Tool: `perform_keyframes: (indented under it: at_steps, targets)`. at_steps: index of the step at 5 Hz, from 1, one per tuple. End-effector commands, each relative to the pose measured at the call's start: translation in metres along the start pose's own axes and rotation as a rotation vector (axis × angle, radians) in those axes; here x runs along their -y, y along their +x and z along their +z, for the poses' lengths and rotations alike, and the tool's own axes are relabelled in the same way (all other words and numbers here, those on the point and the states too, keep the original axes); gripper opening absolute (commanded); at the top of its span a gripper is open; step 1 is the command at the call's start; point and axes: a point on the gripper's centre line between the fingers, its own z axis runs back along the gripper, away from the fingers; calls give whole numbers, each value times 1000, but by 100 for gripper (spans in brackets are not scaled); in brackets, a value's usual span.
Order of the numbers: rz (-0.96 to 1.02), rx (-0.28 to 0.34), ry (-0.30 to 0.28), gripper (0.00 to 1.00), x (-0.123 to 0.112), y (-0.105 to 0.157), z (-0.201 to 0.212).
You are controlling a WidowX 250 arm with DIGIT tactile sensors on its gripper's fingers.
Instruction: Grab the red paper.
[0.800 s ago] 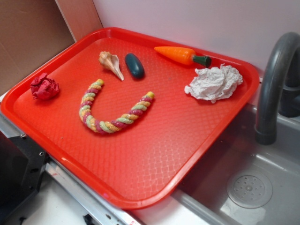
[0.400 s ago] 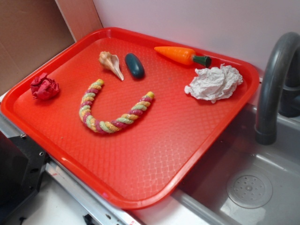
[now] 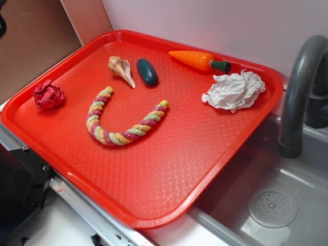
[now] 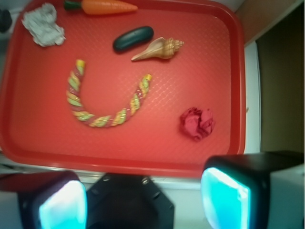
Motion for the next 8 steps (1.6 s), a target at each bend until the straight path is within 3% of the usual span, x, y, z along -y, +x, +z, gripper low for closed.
perform_keyframes:
  at_steps: [1,3,5,6,7,8]
  targets:
    - [-89,-12,161,100,-40,0,-43]
    - [-86,-23,253,100,-55,16,-89]
    - [-90,-180,238,100,-73,30,-117]
    - [-101,-221,230,100,-76,29,-126]
    - [-161,-347,143,100,-73,26,-138]
    - [-176,-452,103,100,-69,22,-149]
